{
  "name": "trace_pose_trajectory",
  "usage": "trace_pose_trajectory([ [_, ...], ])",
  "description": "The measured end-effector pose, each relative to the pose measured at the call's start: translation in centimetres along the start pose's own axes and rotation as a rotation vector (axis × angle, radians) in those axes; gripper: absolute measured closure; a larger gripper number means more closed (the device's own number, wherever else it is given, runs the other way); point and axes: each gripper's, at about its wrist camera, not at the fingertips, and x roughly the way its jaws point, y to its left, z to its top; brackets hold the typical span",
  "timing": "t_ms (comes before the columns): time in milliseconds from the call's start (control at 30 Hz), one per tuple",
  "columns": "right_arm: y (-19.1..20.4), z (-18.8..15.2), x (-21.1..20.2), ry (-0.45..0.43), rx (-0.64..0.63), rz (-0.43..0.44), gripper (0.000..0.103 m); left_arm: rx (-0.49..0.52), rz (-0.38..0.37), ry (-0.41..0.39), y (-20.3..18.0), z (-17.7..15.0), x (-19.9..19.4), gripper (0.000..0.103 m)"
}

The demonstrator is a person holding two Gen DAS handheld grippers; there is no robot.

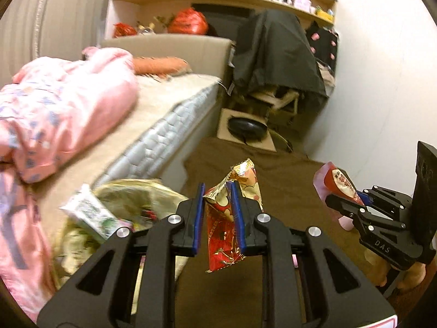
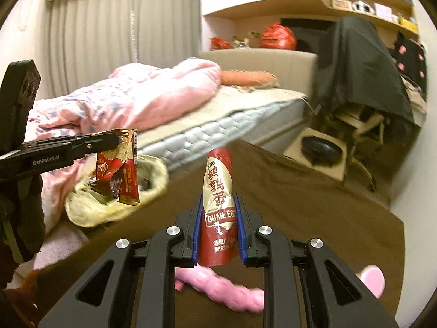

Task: Collect trash
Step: 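Carry red-gold wrapper and sausage stick into the yellow bag and open both tools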

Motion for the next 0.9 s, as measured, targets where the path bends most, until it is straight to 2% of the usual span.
trace_pose_trajectory([
  [133, 3.3, 2.2, 1.7, 0.005, -0.031, 0.057, 0.083, -0.033, 0.079, -0.037, 3.8, 0.0, -2.0, 0.085],
  [400, 7.9, 4.7, 6.2, 0.060, -0.072, 0.147, 0.083, -0.177, 0.185, -0.035, 12.9, -2.1, -3.6, 0.085],
  [567, 10.4, 5.9, 9.8, 0.106, -0.101, 0.183, 0.083, -0.240, 0.197, -0.020, 16.4, -3.7, -3.1, 0.085],
  [800, 13.0, 5.5, 15.7, 0.205, -0.133, 0.236, 0.083, -0.274, 0.164, 0.020, 17.6, -5.0, -0.2, 0.085],
  [900, 13.3, 5.0, 18.0, 0.241, -0.140, 0.254, 0.083, -0.278, 0.146, 0.065, 17.5, -6.0, 2.0, 0.085],
])
